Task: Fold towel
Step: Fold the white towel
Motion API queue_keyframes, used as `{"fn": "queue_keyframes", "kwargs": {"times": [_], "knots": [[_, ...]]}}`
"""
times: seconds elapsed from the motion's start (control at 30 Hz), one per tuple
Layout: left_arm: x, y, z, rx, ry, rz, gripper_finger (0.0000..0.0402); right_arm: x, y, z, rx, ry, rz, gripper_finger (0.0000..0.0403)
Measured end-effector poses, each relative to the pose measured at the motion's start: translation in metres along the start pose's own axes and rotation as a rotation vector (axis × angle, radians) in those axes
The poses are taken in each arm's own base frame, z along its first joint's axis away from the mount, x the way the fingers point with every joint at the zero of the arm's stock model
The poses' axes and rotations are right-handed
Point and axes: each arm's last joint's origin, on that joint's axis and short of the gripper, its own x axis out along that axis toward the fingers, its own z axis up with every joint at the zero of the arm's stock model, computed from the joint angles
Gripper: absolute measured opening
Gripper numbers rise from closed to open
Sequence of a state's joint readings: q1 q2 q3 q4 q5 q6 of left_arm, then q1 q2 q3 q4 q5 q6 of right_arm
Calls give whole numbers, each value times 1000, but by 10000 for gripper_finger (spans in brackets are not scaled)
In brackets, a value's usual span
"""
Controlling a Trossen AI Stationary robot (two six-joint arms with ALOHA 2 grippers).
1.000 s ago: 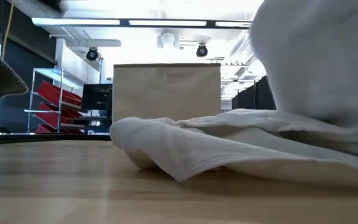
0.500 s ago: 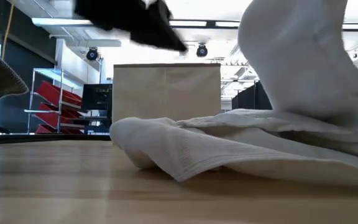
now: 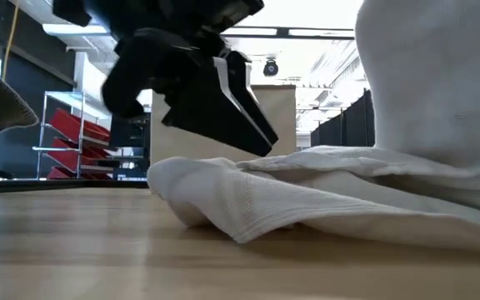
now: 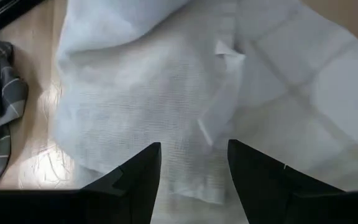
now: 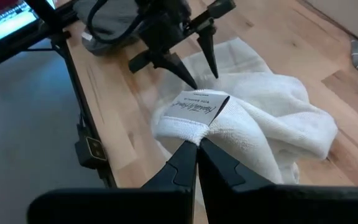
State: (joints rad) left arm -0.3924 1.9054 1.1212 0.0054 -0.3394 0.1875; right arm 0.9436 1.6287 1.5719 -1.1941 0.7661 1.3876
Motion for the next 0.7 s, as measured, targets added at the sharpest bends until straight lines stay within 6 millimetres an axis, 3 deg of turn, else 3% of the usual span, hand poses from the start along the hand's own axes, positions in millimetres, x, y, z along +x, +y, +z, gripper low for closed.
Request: {"fn": "queue_keyframes", "kwargs": {"times": [0.23,0.57,0.7], "knots": [[5,11,-7,-16,37,-77,179,0,-1,0,-9,-6,-11,0],[8,9,-11,-34,62,-116,178,0,-2,0,-17,-8,-20,0],[9,10,-12,-123,73,-73,147,0,-3,0,-24,-6,-27,0]]}}
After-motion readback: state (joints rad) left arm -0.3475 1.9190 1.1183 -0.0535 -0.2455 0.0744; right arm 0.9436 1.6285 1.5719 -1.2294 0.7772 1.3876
